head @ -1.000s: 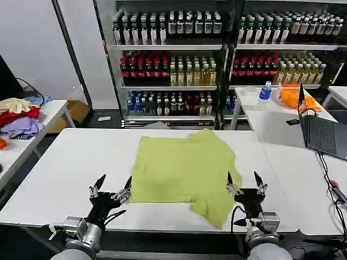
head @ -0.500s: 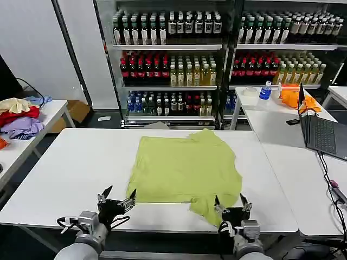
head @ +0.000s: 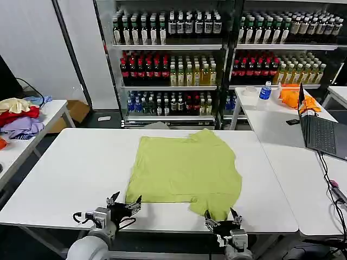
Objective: Fold and organize the clothes.
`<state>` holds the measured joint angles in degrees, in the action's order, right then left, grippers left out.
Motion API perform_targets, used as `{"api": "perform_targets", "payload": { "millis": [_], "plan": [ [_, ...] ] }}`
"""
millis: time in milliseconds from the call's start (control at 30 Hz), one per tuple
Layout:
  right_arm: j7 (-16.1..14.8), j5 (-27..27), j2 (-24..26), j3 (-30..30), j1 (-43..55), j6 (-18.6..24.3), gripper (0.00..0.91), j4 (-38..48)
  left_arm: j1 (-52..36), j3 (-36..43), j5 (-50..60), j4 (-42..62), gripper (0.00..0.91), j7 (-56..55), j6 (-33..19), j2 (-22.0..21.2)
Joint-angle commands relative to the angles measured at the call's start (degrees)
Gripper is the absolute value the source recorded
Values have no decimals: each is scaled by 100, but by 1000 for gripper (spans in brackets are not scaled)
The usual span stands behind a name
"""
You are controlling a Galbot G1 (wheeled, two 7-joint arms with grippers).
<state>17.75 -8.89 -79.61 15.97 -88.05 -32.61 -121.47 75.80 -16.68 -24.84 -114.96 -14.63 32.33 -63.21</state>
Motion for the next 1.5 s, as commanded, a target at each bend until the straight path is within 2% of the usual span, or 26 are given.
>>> {"api": "perform_targets", "payload": {
  "millis": [33,67,100,133,167,233,267,733,967,1133,1333,1500],
  "plan": [
    [24,-5,-56,-12,-49,-49,786,33,-174,134,20,412,20,-15,77,35],
    [26,-5,-53,-22,-51,-49,725,34,-165,135,11,421,20,-6,74,44],
    [35,-6,-51,-30,-49,-47,564,41,-148,135,2,423,20,15,70,54],
    [40,-10,-52,-35,-46,-46,484,46,-141,136,0,425,20,24,70,54],
    [72,-15,-56,-36,-42,-47,222,49,-137,137,6,427,20,20,69,48],
    [117,-42,-76,-24,-37,-46,50,60,-136,136,12,433,20,-16,69,16],
    [120,-54,-77,-22,-40,-46,10,50,-135,134,11,431,20,-17,70,13],
    [95,-169,-63,-15,-229,58,0,-167,107,54,-211,167,20,109,-78,17],
    [92,-107,-87,177,-412,126,0,-599,331,-73,-322,-293,20,141,-127,56],
    [-2,-22,-84,361,-633,177,0,-1012,590,-395,-461,-843,20,150,-110,269],
    [-175,142,40,617,-869,462,0,-1443,946,-673,-576,-1443,20,136,-153,444],
    [-289,166,185,943,-808,767,0,-1639,842,-769,-581,-1612,20,144,-271,516]
  ]
}}
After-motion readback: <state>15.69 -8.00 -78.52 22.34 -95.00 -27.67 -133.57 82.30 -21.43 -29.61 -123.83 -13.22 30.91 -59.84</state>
